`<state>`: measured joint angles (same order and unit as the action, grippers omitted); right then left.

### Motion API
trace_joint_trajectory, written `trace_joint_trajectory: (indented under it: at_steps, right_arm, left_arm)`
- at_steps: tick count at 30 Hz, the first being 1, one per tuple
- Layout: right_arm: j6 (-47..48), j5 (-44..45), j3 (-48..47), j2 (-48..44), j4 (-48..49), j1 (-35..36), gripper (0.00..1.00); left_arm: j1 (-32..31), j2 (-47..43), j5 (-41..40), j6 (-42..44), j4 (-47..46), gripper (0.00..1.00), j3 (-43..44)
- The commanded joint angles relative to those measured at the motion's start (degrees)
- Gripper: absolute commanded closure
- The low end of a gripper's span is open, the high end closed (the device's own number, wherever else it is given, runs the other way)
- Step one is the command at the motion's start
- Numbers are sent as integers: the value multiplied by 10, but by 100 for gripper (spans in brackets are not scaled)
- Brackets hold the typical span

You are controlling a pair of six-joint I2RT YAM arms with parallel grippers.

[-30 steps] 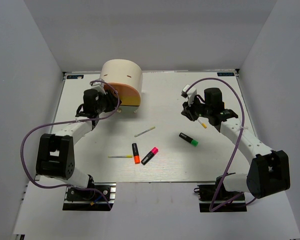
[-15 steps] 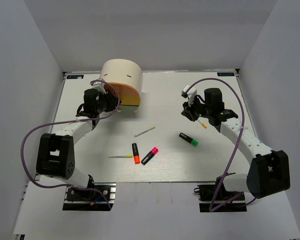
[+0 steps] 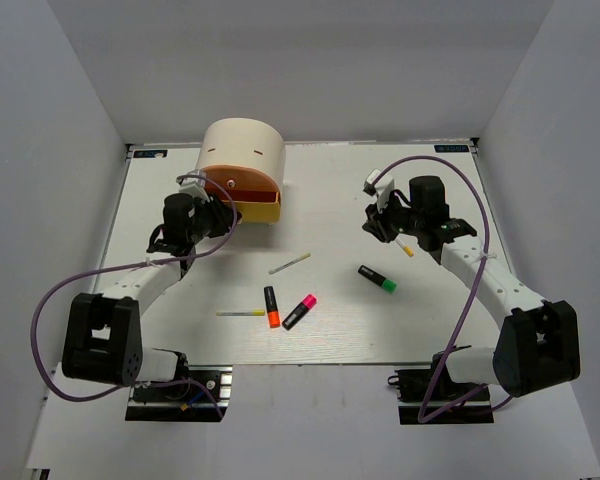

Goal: Sort the stationery into containers
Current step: Open the drawer at the center of the board, then pick up the pen from the center of the board.

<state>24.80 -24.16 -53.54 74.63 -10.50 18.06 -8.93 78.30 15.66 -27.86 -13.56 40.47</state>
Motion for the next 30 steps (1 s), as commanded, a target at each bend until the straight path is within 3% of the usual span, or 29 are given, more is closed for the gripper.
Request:
trace_joint_trajectory:
  at_steps: [1,6,7,8,10,12,15,17,26,30]
  right_arm:
    - [-5,-7,-3,1,17,-1,70]
    - [-12,-3,-8,9,15,-1,60]
    - [-12,-2,-8,8,15,0,58]
    - [-12,1,-7,8,14,0,56]
    - [-13,7,-7,14,14,-1,53]
    - [-15,28,-10,22,14,0,51]
    - [-13,71,-15,40,7,-5,51]
    - [-10,88,-21,55,0,-5,51]
    - [-4,189,-50,132,-30,-19,53]
    - [-4,206,-73,166,-47,-29,53]
  left_arm:
    - [-13,-40,17,-4,-10,92,-6]
    - [-13,-59,12,-4,-4,93,-18]
    - [-13,-59,12,-4,-4,92,-18]
    - [-13,-59,5,-4,7,83,-18]
    - [-13,-59,5,-4,19,82,-12]
    - [-13,-54,5,-4,35,68,3]
    - [-13,-60,5,-4,52,37,3]
    - [-13,-77,-2,-9,57,24,-4]
    - [-13,-181,-14,3,122,18,-36]
    - [-13,-245,-26,16,207,18,-47]
